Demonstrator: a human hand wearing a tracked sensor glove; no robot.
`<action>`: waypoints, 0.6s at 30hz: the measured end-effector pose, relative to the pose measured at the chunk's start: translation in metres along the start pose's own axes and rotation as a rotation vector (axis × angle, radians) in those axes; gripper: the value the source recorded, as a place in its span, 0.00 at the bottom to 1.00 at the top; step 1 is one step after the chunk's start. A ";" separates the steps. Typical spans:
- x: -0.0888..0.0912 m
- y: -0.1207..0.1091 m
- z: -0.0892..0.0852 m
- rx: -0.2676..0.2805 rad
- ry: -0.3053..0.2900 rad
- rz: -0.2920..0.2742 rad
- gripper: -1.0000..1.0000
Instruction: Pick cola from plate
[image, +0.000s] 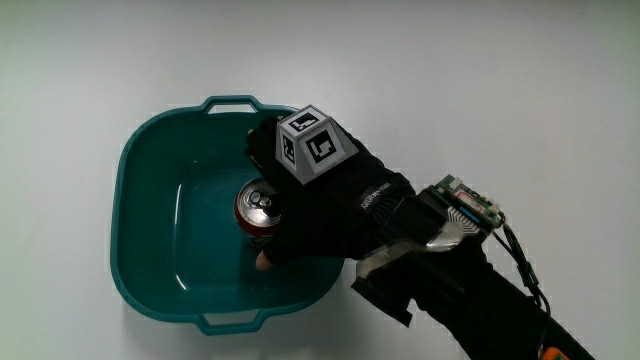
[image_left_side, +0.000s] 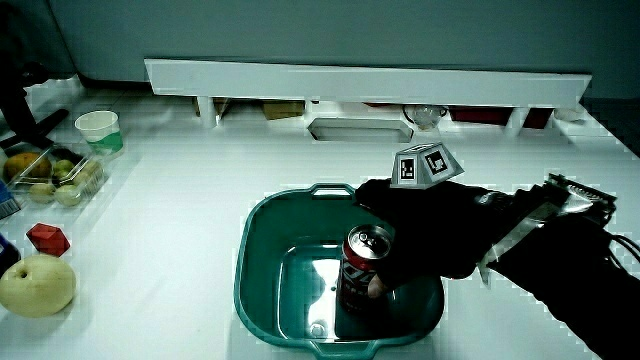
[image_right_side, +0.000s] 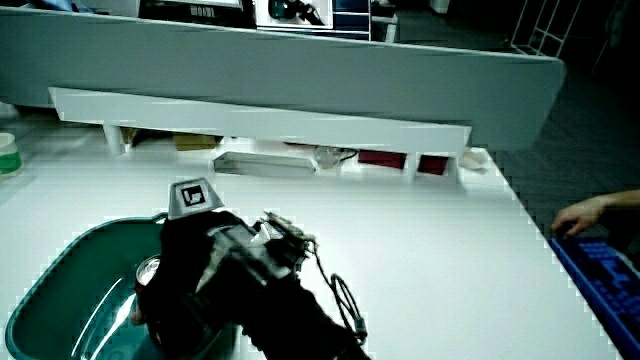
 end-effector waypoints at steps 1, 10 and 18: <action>0.000 0.001 0.000 0.000 0.009 0.015 0.50; -0.001 0.001 0.003 0.072 0.031 0.057 0.56; -0.001 0.002 0.003 0.083 0.041 0.079 0.72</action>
